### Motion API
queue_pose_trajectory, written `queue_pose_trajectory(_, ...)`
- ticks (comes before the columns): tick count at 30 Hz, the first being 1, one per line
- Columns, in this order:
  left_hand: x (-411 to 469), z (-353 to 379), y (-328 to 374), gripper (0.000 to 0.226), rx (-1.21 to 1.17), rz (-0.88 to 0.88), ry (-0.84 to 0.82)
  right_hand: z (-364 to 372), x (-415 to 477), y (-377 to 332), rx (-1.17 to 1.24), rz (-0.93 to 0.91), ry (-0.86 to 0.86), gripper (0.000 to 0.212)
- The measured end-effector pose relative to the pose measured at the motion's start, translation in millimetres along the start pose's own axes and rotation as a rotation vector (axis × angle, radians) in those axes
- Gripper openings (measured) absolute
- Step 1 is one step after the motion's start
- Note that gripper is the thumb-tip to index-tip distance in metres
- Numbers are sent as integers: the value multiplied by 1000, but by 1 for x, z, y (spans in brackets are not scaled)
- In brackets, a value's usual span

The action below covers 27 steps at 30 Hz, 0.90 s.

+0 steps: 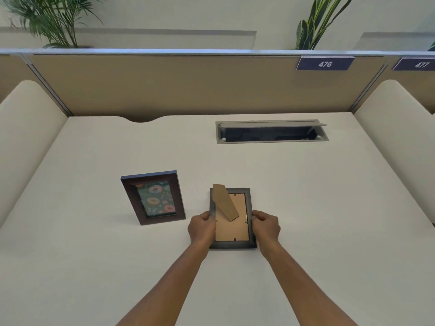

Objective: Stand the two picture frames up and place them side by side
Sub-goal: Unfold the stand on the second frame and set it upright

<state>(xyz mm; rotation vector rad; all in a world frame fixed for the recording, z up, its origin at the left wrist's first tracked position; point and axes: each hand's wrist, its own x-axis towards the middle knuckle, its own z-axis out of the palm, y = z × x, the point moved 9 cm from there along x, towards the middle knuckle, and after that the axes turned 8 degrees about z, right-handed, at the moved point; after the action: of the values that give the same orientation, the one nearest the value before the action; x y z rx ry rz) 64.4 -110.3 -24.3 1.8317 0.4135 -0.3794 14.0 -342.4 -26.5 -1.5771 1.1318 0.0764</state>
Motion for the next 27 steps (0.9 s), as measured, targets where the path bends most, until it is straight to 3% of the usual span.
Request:
queue_pose_trajectory(4,-1,-16,5,40,-83,-8,60,-3,1,-6,60,-13,-58,38)
queue_pose_trajectory(7,3,-22,8,28,-242,-5,25,-6,4,-16,176,-27,-153,43)
queue_pose_trajectory(11,4,-22,26,40,-501,61,-85,-10,4,-35,294,-80,-276,38)
queue_pose_trajectory(16,7,-23,41,22,-576,140,-84,-7,2,-48,416,-131,-334,23)
queue_pose_trajectory(18,9,-24,45,28,-562,160,-72,-6,2,-53,432,-151,-348,18)
queue_pose_trajectory(22,15,-24,43,40,-533,163,-41,-2,7,-56,455,-170,-333,25)
queue_pose_trajectory(27,23,-24,38,17,-513,151,10,5,13,-56,437,-174,-306,34)
